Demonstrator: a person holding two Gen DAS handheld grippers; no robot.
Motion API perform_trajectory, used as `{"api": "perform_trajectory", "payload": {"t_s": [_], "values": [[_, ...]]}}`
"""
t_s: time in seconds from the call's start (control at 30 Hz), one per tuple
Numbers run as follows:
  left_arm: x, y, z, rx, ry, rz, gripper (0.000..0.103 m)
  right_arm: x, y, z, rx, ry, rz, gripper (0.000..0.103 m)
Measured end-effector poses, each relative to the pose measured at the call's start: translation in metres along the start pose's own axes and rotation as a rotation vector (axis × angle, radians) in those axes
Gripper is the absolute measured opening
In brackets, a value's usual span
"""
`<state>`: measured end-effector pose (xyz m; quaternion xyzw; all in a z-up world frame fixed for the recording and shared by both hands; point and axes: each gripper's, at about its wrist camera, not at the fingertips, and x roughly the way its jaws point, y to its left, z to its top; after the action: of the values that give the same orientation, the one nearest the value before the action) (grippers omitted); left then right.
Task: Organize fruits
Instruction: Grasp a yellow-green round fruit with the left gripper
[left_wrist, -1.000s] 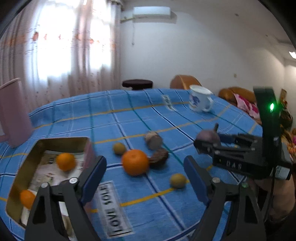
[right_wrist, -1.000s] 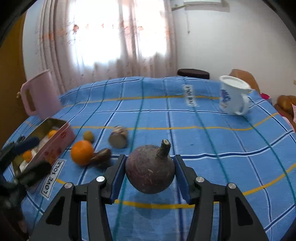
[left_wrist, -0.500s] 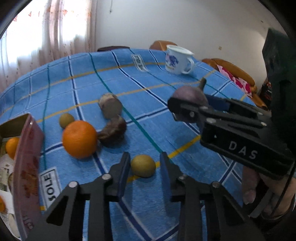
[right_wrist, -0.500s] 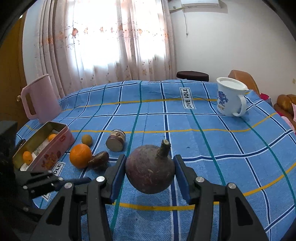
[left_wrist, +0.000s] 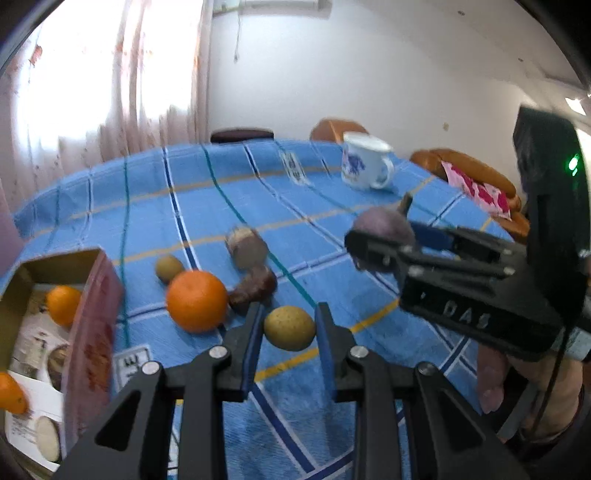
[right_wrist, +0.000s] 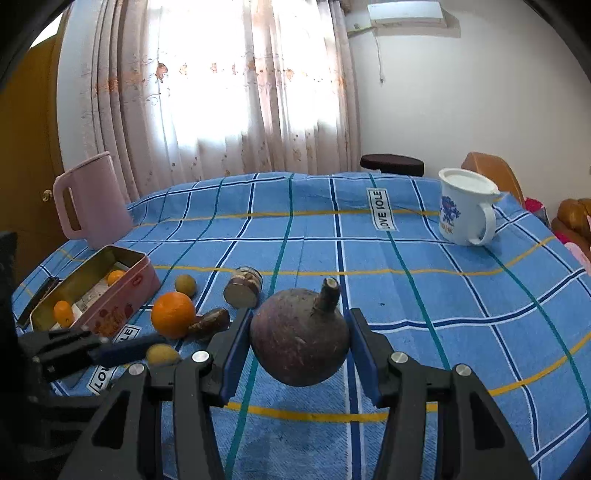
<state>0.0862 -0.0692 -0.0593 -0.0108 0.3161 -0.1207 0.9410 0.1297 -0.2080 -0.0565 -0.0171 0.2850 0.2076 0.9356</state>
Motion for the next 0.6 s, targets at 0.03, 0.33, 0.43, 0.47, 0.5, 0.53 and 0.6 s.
{"api": "perform_trajectory", "payload": {"t_s": [0.03,0.33,0.43,0.47,0.5,0.53,0.6], "values": [[-0.003,0.001,0.001,0.0,-0.014,0.008,0.03,-0.002,0.001,0.0,-0.005,-0.009,0.006,0.053],[-0.013,0.008,0.005,-0.015,-0.094,0.051,0.029,-0.012,0.005,0.0,-0.03,-0.063,0.022,0.053],[-0.016,0.008,0.005,-0.011,-0.117,0.065,0.03,-0.015,0.008,0.0,-0.042,-0.082,0.021,0.053],[-0.016,0.008,0.005,-0.011,-0.121,0.067,0.03,-0.016,0.008,-0.001,-0.045,-0.089,0.022,0.053],[-0.017,0.008,0.005,-0.01,-0.127,0.071,0.029,-0.017,0.008,-0.001,-0.047,-0.095,0.022,0.053],[-0.018,0.007,0.004,-0.009,-0.132,0.074,0.03,-0.018,0.009,-0.001,-0.05,-0.1,0.022,0.053],[-0.02,0.007,0.004,-0.003,-0.145,0.084,0.029,-0.02,0.009,-0.001,-0.052,-0.111,0.022,0.053]]}}
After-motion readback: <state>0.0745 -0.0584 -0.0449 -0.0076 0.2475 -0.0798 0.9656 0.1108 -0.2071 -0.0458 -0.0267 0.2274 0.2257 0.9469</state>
